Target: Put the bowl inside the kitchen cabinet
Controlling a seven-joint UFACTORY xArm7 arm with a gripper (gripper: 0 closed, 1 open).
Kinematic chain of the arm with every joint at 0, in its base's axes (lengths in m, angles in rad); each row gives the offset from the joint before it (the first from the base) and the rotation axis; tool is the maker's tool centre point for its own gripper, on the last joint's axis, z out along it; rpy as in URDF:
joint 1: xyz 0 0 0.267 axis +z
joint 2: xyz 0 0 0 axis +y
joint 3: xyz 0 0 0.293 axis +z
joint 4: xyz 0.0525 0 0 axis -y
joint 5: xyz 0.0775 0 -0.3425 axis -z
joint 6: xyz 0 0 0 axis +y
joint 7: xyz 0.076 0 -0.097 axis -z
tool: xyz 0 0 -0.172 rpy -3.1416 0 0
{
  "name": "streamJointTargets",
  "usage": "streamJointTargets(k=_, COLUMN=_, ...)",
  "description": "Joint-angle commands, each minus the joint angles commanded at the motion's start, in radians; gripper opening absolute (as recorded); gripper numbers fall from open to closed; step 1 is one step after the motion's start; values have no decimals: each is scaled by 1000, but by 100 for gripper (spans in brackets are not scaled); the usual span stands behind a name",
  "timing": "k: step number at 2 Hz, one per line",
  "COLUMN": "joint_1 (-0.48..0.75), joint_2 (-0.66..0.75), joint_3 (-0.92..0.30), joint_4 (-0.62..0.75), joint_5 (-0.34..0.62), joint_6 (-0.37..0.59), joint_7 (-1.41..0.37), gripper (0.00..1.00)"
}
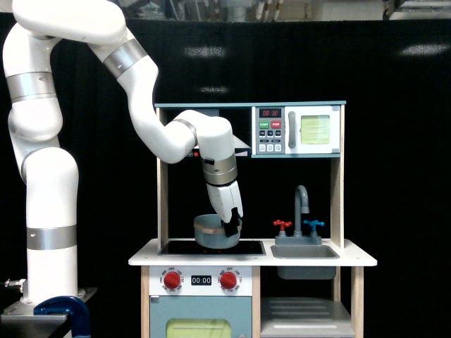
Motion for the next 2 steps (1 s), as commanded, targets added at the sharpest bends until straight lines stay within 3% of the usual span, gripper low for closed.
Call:
streamJointTargets(k=1, joint_1=-197, joint_2=63, joint_3=-212, joint_4=81, joint_5=-146, joint_6=213, joint_7=-233, gripper=0)
streamJointTargets(k=2, joint_1=-293, joint_2=310, joint_3=-260, joint_4=257, joint_5=-42, joint_6=332, joint_7=-440, gripper=0)
